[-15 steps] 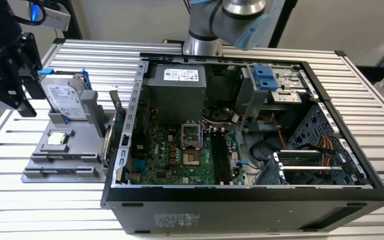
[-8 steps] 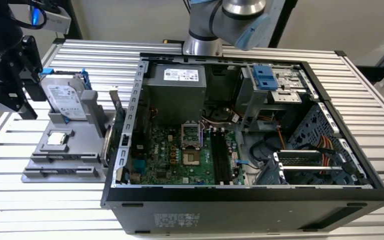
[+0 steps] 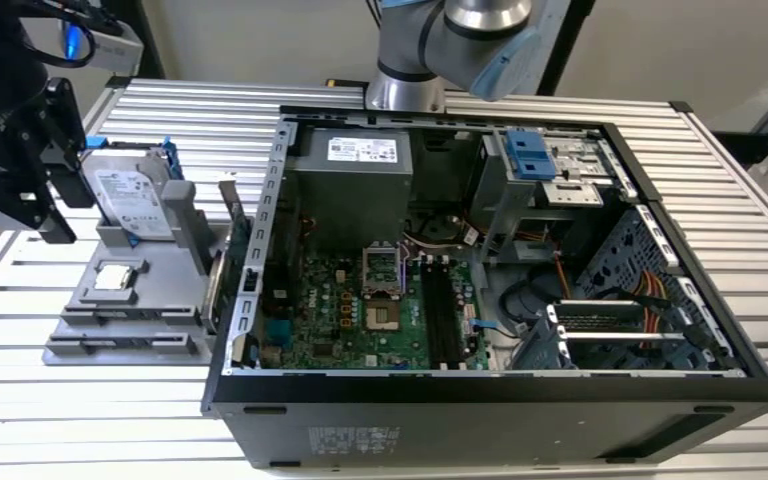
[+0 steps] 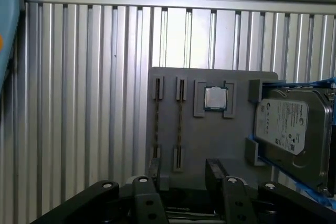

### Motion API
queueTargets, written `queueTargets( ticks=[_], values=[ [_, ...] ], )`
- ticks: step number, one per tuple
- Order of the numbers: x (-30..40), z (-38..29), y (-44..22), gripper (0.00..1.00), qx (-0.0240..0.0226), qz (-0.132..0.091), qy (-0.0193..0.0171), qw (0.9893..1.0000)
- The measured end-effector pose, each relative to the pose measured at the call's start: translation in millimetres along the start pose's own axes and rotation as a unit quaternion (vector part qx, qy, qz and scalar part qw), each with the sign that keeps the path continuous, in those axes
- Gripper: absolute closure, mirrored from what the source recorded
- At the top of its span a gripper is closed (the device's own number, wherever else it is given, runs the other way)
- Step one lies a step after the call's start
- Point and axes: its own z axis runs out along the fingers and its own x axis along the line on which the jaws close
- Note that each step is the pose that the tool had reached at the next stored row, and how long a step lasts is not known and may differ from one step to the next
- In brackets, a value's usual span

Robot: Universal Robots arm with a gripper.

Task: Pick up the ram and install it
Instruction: 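Pick up the ram and move it above insertion slot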

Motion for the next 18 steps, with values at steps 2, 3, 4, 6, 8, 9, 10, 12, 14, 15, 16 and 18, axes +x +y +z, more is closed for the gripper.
queueTargets(
  ticks=[2, 3, 4, 6, 8, 9, 10, 12, 14, 15, 16, 18],
  values=[
    [0.2, 0.8, 0.1, 0.0, 0.0, 0.0, 0.0, 1.0],
    [0.3, 1.3, 0.1, 0.0, 0.0, 0.0, 0.0, 1.0],
    [0.4, 1.7, 0.1, 0.0, 0.0001, 0.0, -0.0001, 1.0],
    [0.5, 2.7, 0.2, 0.0, 0.0, 0.0, 0.0, 1.0],
    [0.6, 3.8, 0.2, 0.0, 0.0, 0.0, 0.0, 1.0],
    [0.6, 4.3, 0.2, 0.0, 0.0, 0.0, 0.0, 1.0],
    [0.6, 4.9, 0.3, 0.0, 0.0, 0.0, 0.0, 1.0],
    [0.7, 6.1, 0.3, 0.0, 0.0, 0.0, 0.0, 1.0],
    [0.7, 7.3, 0.2, 0.0, 0.0, 0.0, 0.0, 1.0],
    [0.7, 7.9, 0.2, 0.0, -0.0001, 0.0, 0.0001, 1.0],
    [0.7, 8.7, 0.2, 0.0, 0.0, 0.0, 0.0, 1.0],
    [0.7, 10.1, 0.2, 0.0, 0.0, 0.0, 0.0001, 1.0]
  ],
)
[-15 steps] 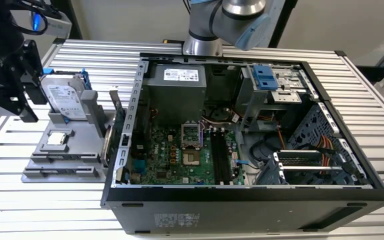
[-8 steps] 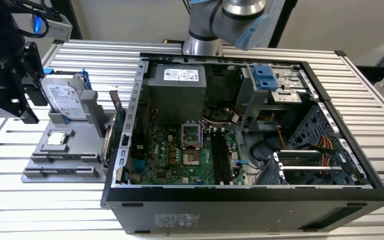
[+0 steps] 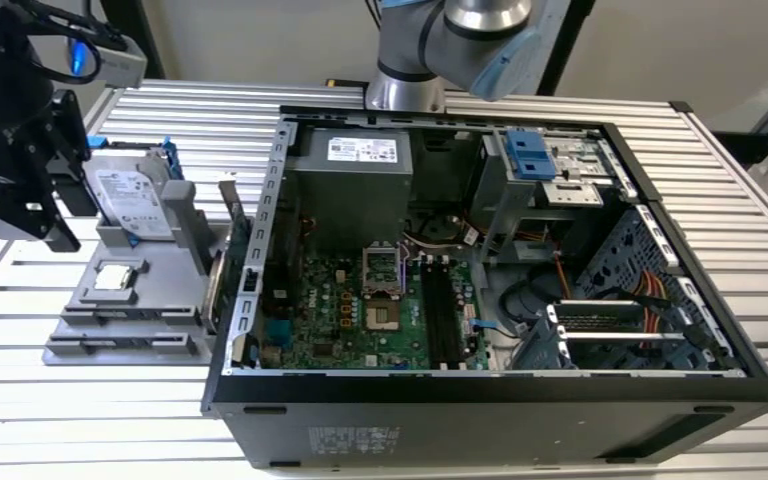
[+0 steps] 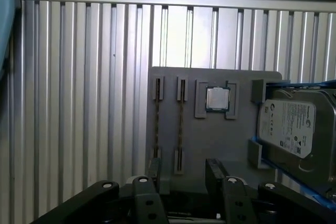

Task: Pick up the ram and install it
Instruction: 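Pick up the ram and move it above insertion slot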

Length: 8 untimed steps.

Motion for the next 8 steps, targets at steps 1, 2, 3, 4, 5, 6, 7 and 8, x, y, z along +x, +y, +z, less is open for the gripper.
queueTargets(
  ticks=[1, 2, 3, 4, 5, 6, 7, 8],
  values=[
    [0.0, 0.6, 0.0, 0.0, -0.0001, 0.0, 0.0002, 1.0],
    [0.0, 1.0, 0.0, 0.0, -0.0001, 0.0, 0.0003, 1.0],
    [0.0, 1.5, 0.0, 0.0, -0.0002, 0.0, 0.0003, 1.0],
    [0.0, 2.0, 0.0, 0.0, -0.0002, 0.0, 0.0003, 1.0],
    [0.0, 2.7, 0.0, 0.0, -0.0002, 0.0, 0.0004, 1.0],
    [0.0, 3.4, 0.0, 0.0, -0.0002, 0.0, 0.0005, 1.0],
    [0.0, 4.0, 0.0, 0.0, -0.0002, 0.0, 0.0006, 1.0],
    [0.0, 4.7, 0.0, 0.0, -0.0002, 0.0, 0.0006, 1.0]
  ],
)
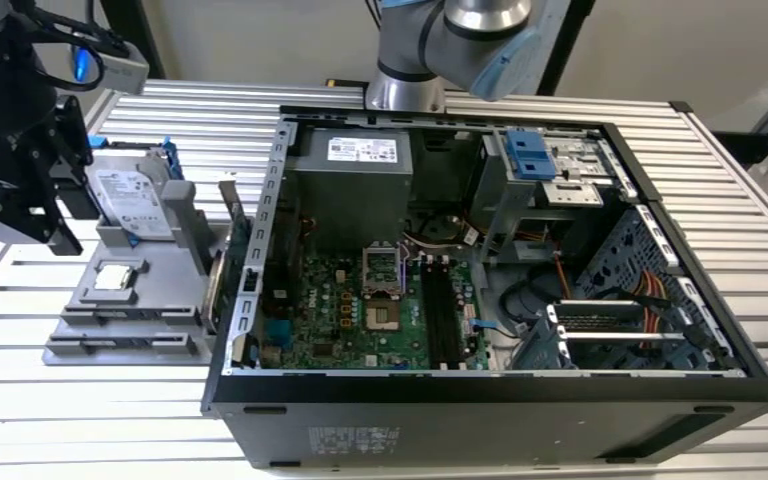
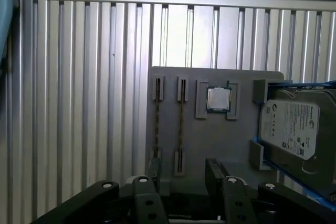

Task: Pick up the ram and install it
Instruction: 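Pick up the ram and move it above insertion slot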

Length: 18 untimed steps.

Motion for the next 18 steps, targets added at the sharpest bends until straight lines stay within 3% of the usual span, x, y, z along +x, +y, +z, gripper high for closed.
queueTargets(
  ticks=[18],
  values=[
    [1.6, 11.5, -0.1, 0.0, -0.0001, 0.0, 0.0009, 1.0]
  ],
)
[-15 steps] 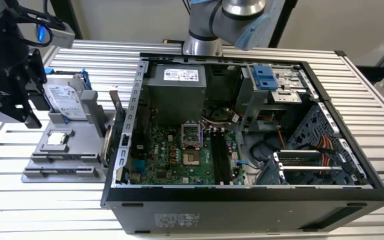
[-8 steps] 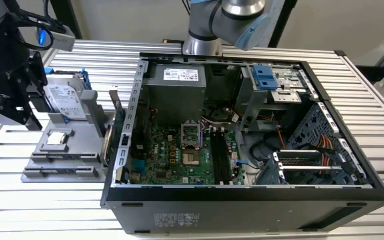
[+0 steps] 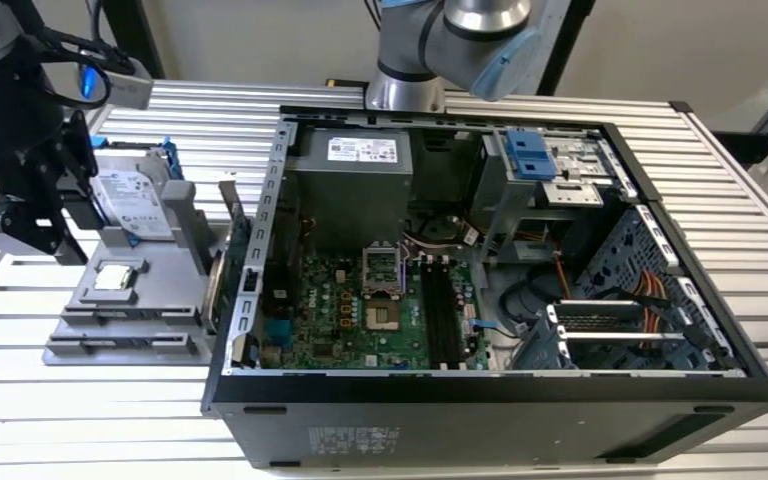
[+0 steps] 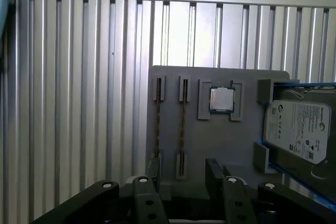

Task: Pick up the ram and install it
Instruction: 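Pick up the ram and move it above insertion slot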

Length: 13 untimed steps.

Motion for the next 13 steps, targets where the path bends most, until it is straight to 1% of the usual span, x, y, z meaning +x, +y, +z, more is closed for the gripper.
queueTargets(
  ticks=[8, 13],
  values=[
    [0.0, 5.4, -0.1, 0.0, -0.0001, 0.0, 0.002, 1.0],
    [0.0, 8.5, -0.1, 0.0, -0.0001, 0.0, 0.0025, 1.0]
  ],
)
